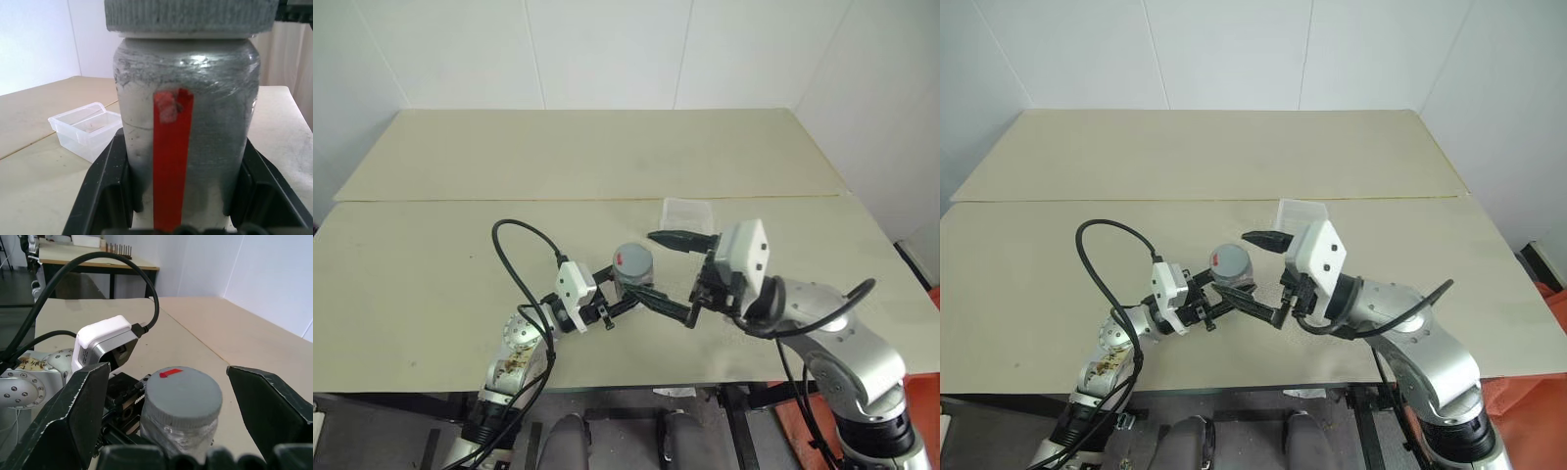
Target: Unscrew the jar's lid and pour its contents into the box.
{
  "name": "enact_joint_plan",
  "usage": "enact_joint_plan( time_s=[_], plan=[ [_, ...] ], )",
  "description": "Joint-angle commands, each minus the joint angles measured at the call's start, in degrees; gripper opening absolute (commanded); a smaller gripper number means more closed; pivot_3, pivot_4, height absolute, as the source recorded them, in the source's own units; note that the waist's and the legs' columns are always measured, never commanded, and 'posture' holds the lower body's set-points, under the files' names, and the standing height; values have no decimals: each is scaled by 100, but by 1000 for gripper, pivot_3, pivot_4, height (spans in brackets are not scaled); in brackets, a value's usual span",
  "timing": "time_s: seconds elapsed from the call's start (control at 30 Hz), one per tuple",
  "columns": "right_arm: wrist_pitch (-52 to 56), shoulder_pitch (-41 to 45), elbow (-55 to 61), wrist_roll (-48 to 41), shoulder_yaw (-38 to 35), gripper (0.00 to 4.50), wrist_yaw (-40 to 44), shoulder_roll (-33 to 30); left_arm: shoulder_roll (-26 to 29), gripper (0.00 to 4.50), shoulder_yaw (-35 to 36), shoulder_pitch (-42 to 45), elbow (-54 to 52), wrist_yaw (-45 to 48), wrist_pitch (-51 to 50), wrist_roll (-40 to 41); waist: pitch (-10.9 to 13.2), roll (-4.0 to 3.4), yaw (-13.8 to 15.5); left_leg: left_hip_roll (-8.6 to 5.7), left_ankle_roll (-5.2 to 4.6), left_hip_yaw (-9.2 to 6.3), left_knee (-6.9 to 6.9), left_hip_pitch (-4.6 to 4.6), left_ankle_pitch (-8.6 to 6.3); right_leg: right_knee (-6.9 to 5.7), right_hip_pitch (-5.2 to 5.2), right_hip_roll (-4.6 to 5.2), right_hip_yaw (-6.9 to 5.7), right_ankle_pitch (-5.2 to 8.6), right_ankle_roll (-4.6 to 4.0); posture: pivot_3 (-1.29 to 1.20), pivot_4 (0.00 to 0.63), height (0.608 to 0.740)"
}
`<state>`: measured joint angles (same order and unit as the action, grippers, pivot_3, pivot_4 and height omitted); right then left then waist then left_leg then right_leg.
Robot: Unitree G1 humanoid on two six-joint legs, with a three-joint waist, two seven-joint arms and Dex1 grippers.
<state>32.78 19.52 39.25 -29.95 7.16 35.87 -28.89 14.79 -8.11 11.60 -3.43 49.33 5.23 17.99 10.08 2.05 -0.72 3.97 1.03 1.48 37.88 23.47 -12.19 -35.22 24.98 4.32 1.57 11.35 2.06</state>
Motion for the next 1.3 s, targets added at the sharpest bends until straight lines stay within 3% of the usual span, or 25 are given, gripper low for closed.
enact_joint_plan(
  time_s=[0.03,0.33,0.8,1.3],
  plan=[
    [-168,293,-169,163,124,4444,-53,154,-39,2015,-21,53,-120,-27,161,-1,0,0,0,0,0,0,0,0,0,0,0,0,0,0,0,0,150,740],
    [-461,581,-843,861,491,4444,-190,594,-47,2015,-33,40,-153,-65,164,-10,0,0,4,0,0,0,0,1,0,0,2,-1,1,-20,31,0,150,740],
    [-438,0,-470,519,-94,4444,150,151,-10,2015,-42,34,-83,-37,214,12,0,0,-5,1,0,0,0,0,0,0,2,-2,1,-19,32,0,150,740],
    [-255,271,-551,131,-1,4444,297,227,-11,2015,-83,53,-32,13,284,-32,0,0,-4,0,0,0,0,0,0,1,2,-1,2,-20,32,0,150,740]
  ],
)
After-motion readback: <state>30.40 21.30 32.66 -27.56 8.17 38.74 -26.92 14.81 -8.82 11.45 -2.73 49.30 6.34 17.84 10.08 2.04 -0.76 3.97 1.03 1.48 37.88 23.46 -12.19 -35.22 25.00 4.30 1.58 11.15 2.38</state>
